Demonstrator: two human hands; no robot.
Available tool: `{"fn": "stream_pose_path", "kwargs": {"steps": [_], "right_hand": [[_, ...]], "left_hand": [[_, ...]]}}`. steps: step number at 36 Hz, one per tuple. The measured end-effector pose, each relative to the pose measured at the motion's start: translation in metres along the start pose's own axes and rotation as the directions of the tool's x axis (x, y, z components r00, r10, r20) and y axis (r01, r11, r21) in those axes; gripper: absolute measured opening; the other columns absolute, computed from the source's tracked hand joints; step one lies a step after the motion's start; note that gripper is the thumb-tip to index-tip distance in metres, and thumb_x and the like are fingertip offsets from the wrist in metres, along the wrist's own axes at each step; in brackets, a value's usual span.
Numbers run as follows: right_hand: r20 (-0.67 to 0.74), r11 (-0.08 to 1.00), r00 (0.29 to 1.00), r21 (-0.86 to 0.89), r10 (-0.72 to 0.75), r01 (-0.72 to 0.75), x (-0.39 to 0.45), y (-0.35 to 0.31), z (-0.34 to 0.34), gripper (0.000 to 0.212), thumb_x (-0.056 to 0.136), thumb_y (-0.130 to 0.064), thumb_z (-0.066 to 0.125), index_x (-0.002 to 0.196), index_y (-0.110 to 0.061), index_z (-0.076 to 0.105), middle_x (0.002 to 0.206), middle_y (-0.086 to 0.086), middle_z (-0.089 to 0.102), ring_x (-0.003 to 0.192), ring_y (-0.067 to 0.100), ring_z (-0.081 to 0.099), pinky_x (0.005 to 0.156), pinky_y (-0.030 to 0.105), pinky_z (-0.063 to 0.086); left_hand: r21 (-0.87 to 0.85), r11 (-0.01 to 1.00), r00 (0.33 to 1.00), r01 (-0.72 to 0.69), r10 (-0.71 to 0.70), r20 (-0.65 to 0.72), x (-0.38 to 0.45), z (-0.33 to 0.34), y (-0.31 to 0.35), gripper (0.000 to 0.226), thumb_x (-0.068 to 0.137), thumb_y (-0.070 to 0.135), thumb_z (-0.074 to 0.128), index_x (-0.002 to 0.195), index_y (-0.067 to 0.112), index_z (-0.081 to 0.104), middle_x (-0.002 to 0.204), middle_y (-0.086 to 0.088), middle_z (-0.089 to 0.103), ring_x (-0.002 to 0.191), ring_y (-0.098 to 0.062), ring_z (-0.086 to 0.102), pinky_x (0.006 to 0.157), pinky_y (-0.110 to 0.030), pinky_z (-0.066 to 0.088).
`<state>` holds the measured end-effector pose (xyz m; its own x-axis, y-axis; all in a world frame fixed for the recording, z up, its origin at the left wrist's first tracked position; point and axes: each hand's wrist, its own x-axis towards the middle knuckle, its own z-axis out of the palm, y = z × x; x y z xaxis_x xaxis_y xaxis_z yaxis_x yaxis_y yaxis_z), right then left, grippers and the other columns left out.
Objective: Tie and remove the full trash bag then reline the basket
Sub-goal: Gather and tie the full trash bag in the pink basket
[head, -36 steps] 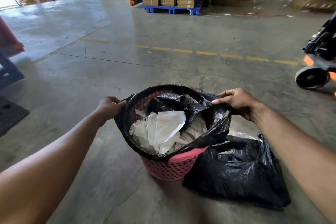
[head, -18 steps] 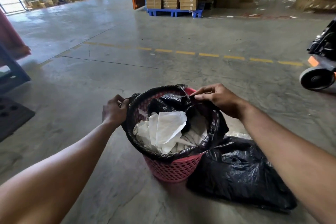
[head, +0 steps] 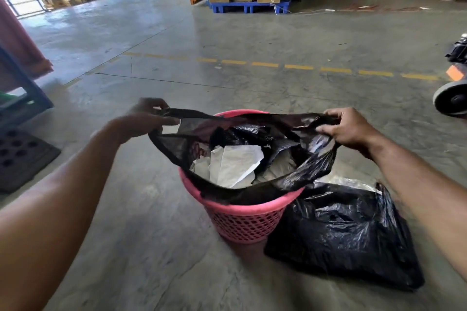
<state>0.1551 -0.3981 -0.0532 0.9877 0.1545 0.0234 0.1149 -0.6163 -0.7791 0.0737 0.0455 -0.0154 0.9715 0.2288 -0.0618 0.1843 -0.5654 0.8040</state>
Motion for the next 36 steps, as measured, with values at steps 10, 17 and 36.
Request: {"fn": "stream_pose_path", "kwargs": {"steps": [10, 17, 36], "right_hand": [[0.174, 0.868, 0.883, -0.342, 0.435, -0.360, -0.020, 0.020, -0.031, 0.030, 0.082, -0.006, 0.079, 0.104, -0.015, 0.060, 0.073, 0.013, 0.072, 0.058, 0.024, 0.066, 0.050, 0.027, 0.049], [0.004, 0.700, 0.924, -0.654, 0.381, -0.286, -0.038, 0.000, -0.052, 0.019, 0.081, -0.015, 0.065, 0.073, -0.004, 0.078, 0.052, 0.009, 0.071, 0.048, 0.022, 0.068, 0.054, 0.033, 0.061], [0.327, 0.761, 0.883, -0.457, -0.338, 0.461, -0.032, -0.146, 0.024, 0.034, 0.086, -0.015, 0.059, 0.119, -0.022, 0.064, 0.104, 0.010, 0.073, 0.093, 0.028, 0.064, 0.073, 0.027, 0.040]], "left_hand": [[0.398, 0.916, 0.996, 0.051, -0.076, 0.048, -0.007, -0.004, -0.007, 0.034, 0.078, 0.044, 0.083, 0.077, 0.011, 0.074, 0.066, -0.007, 0.064, 0.063, -0.018, 0.060, 0.061, -0.026, 0.043], [-0.476, 0.879, 1.000, 0.020, -0.021, 0.004, -0.008, 0.008, 0.021, 0.014, 0.090, 0.022, 0.071, 0.096, 0.009, 0.072, 0.081, -0.003, 0.065, 0.081, -0.018, 0.065, 0.080, -0.032, 0.050], [-0.201, 0.879, 0.829, -0.432, 0.475, 0.295, -0.013, 0.131, 0.072, 0.048, 0.072, 0.017, 0.075, 0.114, 0.038, 0.066, 0.094, 0.008, 0.072, 0.081, -0.005, 0.064, 0.081, -0.036, 0.056]]}}
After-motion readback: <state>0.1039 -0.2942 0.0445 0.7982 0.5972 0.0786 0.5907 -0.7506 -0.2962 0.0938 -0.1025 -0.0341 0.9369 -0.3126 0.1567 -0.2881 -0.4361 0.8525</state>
